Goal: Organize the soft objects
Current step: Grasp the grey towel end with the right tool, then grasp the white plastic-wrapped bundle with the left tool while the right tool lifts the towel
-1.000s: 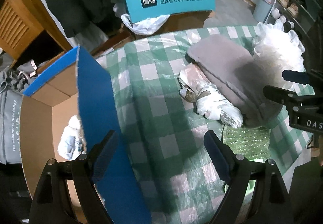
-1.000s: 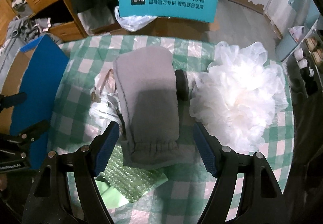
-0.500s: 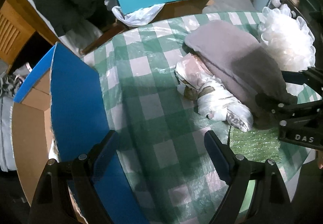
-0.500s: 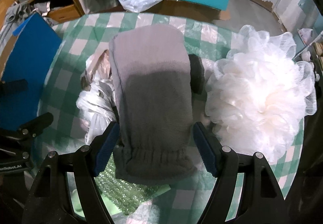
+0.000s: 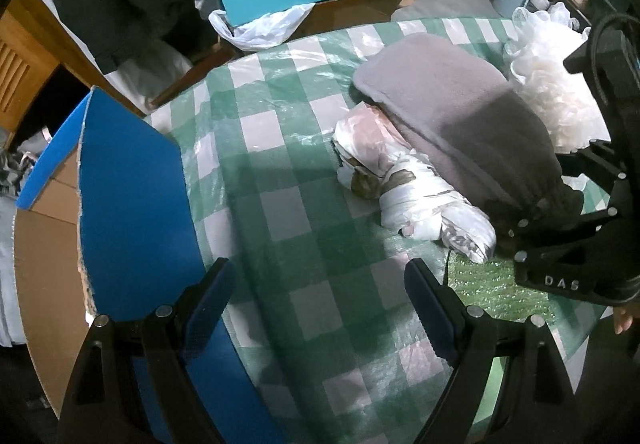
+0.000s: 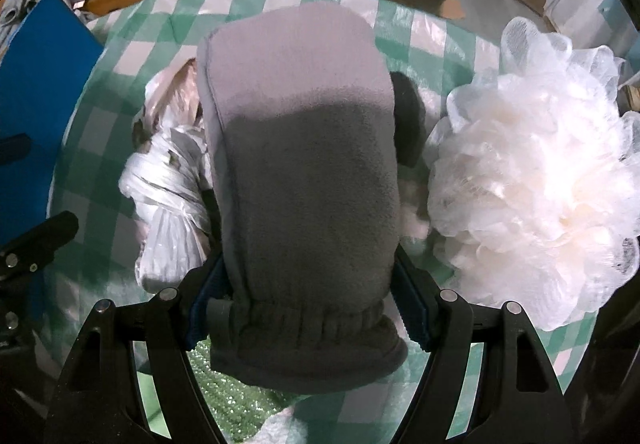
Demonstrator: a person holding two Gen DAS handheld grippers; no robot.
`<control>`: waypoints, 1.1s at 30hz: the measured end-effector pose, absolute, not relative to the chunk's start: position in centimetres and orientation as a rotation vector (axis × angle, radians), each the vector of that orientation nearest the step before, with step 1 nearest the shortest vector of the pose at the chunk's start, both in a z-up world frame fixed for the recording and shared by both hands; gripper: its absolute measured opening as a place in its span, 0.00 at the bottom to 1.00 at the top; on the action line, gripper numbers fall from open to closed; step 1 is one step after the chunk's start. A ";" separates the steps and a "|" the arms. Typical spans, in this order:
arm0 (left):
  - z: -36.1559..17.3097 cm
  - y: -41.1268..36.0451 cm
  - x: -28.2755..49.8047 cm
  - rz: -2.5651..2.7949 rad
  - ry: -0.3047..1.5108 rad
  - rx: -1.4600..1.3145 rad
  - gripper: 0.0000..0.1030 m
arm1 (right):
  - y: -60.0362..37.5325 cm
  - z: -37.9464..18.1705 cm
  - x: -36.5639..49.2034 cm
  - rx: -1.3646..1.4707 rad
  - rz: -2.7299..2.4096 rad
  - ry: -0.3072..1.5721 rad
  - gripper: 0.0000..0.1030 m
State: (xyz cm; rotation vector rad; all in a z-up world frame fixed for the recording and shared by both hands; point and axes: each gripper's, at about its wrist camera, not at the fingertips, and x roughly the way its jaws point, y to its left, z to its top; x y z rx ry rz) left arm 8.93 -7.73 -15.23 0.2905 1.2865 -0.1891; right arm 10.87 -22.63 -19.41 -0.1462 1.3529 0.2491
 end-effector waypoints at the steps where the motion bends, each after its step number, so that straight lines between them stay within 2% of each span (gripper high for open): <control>1: -15.3 -7.8 9.0 -0.191 1.288 0.289 0.85 | -22.6 -19.5 10.9 -0.145 0.254 1.353 0.72; 3: -15.4 -8.0 9.2 -0.195 1.291 0.284 0.85 | -22.7 -19.6 11.0 -0.147 0.258 1.346 0.67; 5: -15.4 -8.1 9.3 -0.199 1.293 0.280 0.85 | -22.9 -19.3 11.1 -0.142 0.261 1.336 0.43; 6: -15.4 -8.2 9.4 -0.200 1.293 0.278 0.85 | -23.0 -19.1 11.1 -0.140 0.260 1.331 0.39; 8: -15.4 -8.4 9.6 -0.203 1.290 0.269 0.85 | -23.3 -18.2 11.0 -0.124 0.274 1.317 0.23; 11: -15.3 -8.8 10.0 -0.208 1.289 0.254 0.85 | -23.6 -17.1 10.9 -0.115 0.272 1.285 0.20; 18: -15.0 -9.5 11.2 -0.211 1.290 0.174 0.85 | -24.5 -14.9 9.7 -0.095 0.248 1.226 0.20; 33: -17.5 -12.2 13.7 -0.189 1.325 0.106 0.85 | -25.9 -14.9 10.0 -0.075 0.226 1.225 0.20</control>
